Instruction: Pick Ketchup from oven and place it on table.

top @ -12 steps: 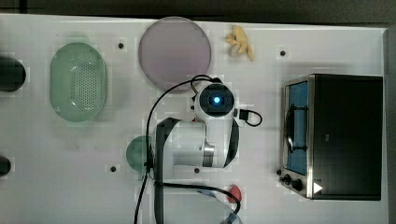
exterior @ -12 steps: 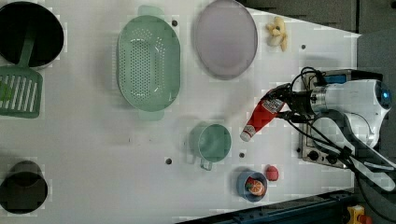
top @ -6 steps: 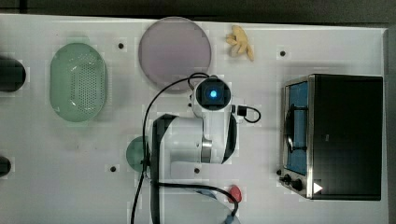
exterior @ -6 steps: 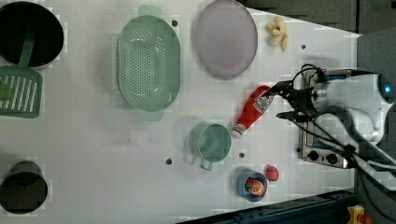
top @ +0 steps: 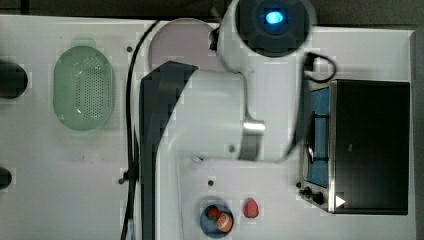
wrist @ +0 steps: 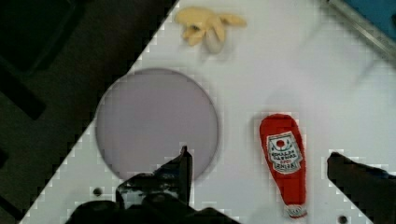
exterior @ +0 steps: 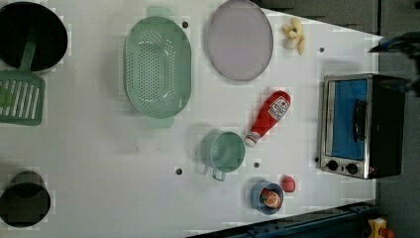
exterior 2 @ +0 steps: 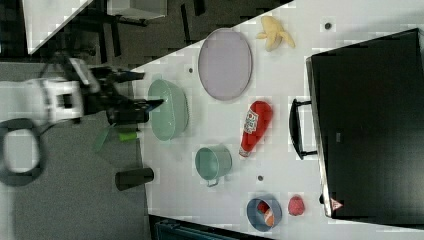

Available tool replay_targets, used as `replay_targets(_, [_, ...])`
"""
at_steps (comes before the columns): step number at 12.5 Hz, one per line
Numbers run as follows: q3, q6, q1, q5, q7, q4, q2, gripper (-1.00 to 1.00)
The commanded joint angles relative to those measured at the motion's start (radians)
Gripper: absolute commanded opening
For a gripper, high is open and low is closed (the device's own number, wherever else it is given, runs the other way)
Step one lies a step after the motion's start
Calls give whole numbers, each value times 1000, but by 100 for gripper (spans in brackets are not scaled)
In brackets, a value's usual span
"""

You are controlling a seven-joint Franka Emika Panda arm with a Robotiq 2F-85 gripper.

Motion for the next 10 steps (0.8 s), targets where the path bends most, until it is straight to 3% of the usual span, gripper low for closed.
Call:
replay_targets(1, [8,-143,-4,-7,33,87,-6,100])
replay_targets(10, [5,-163,-5,-6,33,92,3,100])
